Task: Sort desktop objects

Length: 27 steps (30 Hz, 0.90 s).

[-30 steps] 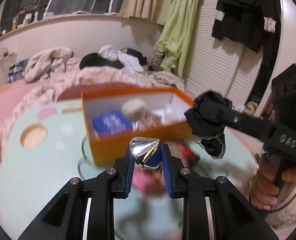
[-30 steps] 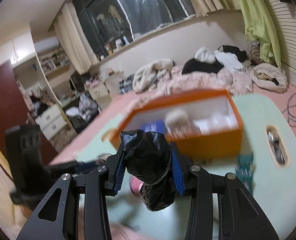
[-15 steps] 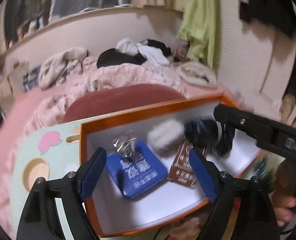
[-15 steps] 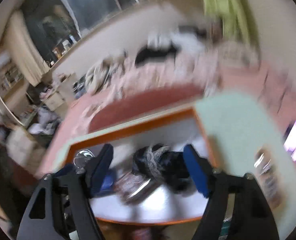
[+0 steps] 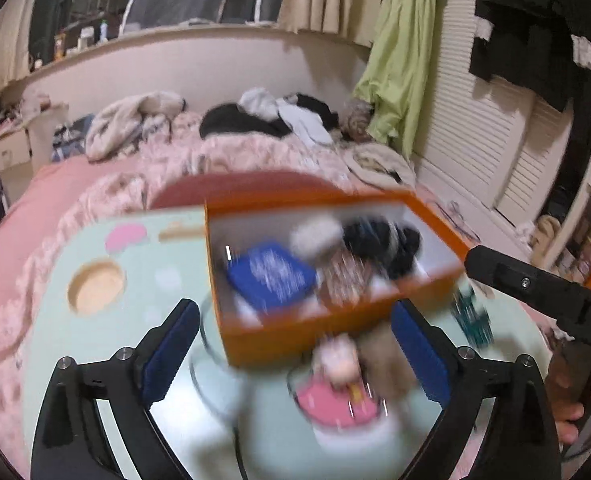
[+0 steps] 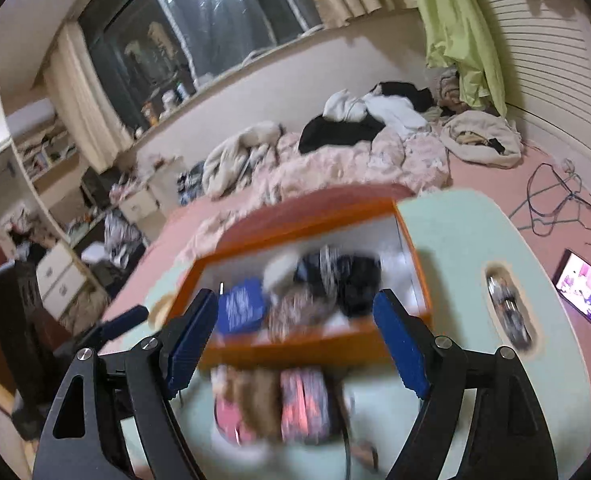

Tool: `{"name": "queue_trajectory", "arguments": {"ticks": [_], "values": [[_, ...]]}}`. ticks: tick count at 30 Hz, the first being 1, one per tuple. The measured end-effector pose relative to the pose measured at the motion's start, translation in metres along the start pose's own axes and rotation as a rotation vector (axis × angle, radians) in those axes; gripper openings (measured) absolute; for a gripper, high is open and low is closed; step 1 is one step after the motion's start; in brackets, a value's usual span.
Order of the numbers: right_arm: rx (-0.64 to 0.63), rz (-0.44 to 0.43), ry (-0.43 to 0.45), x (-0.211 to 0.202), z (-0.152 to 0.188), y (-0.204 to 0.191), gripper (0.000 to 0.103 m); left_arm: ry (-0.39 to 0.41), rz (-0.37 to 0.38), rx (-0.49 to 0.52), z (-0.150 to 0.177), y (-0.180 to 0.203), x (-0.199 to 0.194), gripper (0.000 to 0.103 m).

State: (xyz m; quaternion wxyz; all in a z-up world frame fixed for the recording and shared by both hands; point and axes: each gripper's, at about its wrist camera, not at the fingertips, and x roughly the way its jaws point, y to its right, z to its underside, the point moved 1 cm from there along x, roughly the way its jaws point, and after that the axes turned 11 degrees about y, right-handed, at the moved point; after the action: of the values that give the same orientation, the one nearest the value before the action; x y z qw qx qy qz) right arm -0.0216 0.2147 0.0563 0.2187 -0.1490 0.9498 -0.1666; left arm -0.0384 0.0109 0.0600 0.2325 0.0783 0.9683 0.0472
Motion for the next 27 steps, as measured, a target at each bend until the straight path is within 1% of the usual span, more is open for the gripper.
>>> {"name": "queue_trajectory", "arguments": {"ticks": [2,4,5,6,7,9,11,12,13,14,15,16,27], "values": [[-0.025,-0.004,-0.041,-0.008,0.020,0.000,0.080,-0.043,0.009,0.005,0.018,0.003,-0.003,0.099],[-0.054,0.019,-0.081,-0.011,0.038,0.001,0.080,-0.106,-0.020,0.041,0.039,0.005,0.002,0.099],[-0.080,0.036,-0.104,-0.012,0.049,0.000,0.080,-0.146,-0.040,0.069,0.048,0.006,0.009,0.100],[-0.110,0.055,-0.121,-0.012,0.057,-0.001,0.080,-0.211,-0.065,0.090,0.060,0.004,0.021,0.103],[-0.147,0.076,-0.134,-0.012,0.066,-0.002,0.080,-0.193,-0.094,0.109,0.064,0.004,0.022,0.103],[-0.248,0.139,-0.156,-0.007,0.083,-0.001,0.080,-0.191,-0.105,0.089,0.067,0.001,0.020,0.103],[-0.344,0.190,-0.178,0.001,0.096,-0.005,0.084,-0.183,-0.116,0.087,0.069,0.000,0.019,0.103],[-0.370,0.196,-0.181,0.003,0.098,-0.008,0.087,-0.176,-0.115,0.083,0.070,0.000,0.018,0.103],[-0.370,0.178,-0.189,0.004,0.099,-0.008,0.092,-0.173,-0.114,0.080,0.071,-0.001,0.018,0.103],[-0.378,0.171,-0.193,0.006,0.099,-0.009,0.095,-0.172,-0.114,0.080,0.072,-0.001,0.018,0.103],[-0.377,0.167,-0.197,0.006,0.100,-0.009,0.100,-0.171,-0.115,0.080,0.073,-0.002,0.017,0.103],[-0.376,0.168,-0.199,0.006,0.101,-0.008,0.101,-0.170,-0.116,0.080,0.074,-0.001,0.017,0.103],[-0.379,0.158,-0.191,0.004,0.103,-0.005,0.102,-0.170,-0.114,0.079,0.074,-0.003,0.017,0.103]]}}
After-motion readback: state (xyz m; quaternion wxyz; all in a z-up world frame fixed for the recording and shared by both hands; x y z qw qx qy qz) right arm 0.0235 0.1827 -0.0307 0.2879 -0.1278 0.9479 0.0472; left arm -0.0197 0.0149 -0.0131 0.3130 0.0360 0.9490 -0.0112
